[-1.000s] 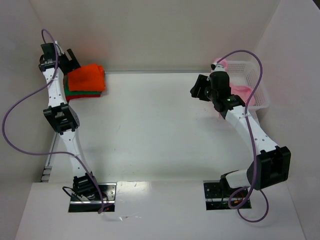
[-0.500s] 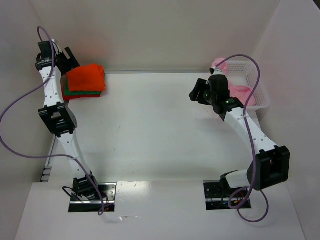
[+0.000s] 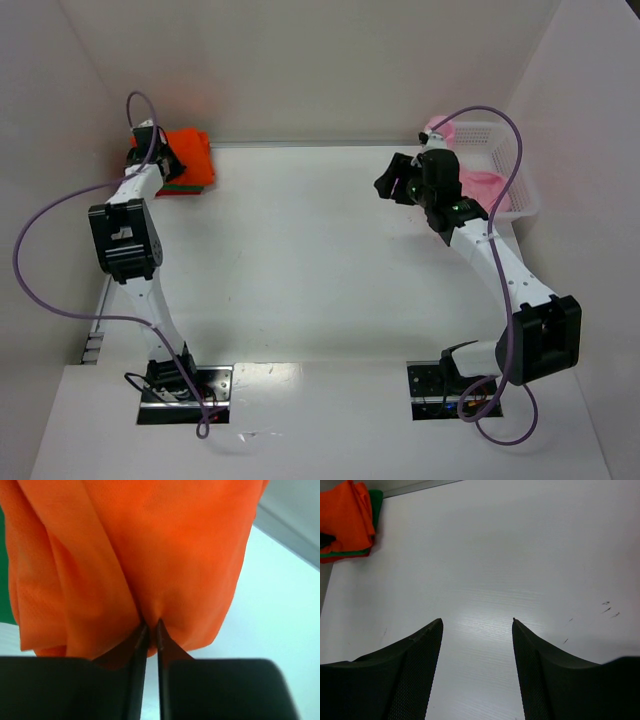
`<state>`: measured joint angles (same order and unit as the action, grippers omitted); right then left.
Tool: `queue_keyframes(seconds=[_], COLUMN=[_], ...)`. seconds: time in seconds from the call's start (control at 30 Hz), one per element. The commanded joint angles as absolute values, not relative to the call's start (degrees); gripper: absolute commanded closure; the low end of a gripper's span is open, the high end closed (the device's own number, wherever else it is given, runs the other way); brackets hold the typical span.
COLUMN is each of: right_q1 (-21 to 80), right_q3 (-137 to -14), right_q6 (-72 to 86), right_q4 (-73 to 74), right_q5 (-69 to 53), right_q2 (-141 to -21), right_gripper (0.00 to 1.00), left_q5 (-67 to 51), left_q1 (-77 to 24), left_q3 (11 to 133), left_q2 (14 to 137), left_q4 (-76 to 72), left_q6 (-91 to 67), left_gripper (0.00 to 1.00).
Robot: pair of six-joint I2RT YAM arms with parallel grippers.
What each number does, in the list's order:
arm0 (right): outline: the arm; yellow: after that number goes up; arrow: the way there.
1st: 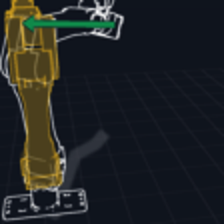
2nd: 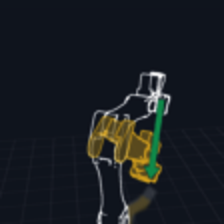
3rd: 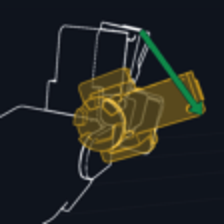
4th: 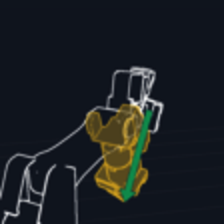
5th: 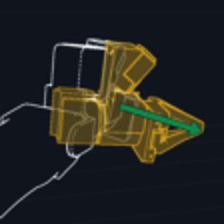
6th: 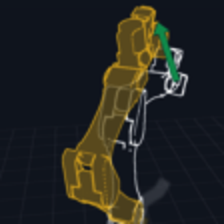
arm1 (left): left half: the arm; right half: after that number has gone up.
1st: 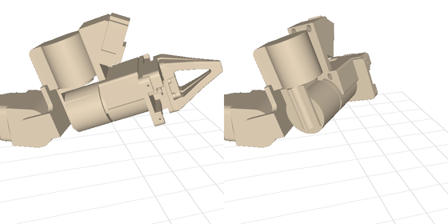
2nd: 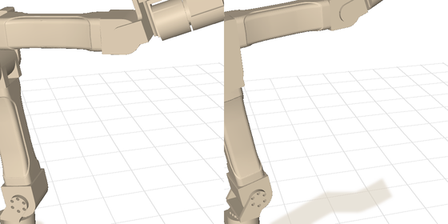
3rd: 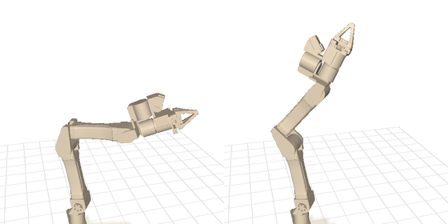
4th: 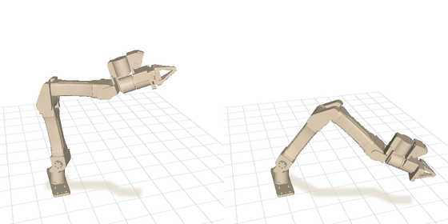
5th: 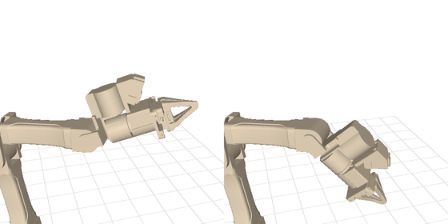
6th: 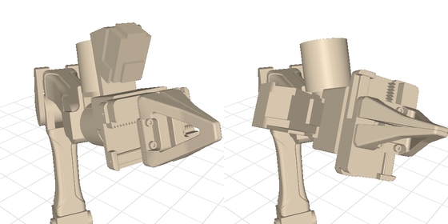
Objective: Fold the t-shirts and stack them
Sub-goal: Put the neatly folded tshirt into the corner of the board with the left arm
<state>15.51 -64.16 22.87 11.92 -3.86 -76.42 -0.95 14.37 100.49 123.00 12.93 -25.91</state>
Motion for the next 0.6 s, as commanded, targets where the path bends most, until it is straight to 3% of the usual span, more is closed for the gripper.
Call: queue_keyframes(seconds=[0.0, 0.07, 0.2, 0.3, 0.57], right_q1=[15.29, 15.29, 15.29, 15.29, 15.29], right_q3=[-64.07, -63.46, -63.46, -63.46, -63.46], right_q6=[21.45, 20.92, 20.3, 20.3, 20.3], right_q4=[6.94, 6.94, 6.94, 7.47, 7.47], right_q5=[-5.36, -4.14, -2.99, -2.46, -3.08], right_q2=[-75.85, -75.85, -75.33, -75.32, -75.32], right_gripper=[0.36, 0.36, 0.34, 0.34, 0.34], left_q5=[7.96, 13.24, 27.48, 30.4, 32.0], left_q1=[10.82, 8.62, 8.0, 9.23, 14.5], left_q3=[99.05, 99.66, 106.42, 108.9, 97.74], left_q2=[118.48, 119.79, 125.05, 125.68, 118.66], left_q4=[-1.3, -1.32, 7.6, 12.2, 8.96], left_q6=[-28.39, -29.7, -38.56, -44.2, -48.16], left_gripper=[0.87, 0.94, 0.92, 0.92, 0.9])
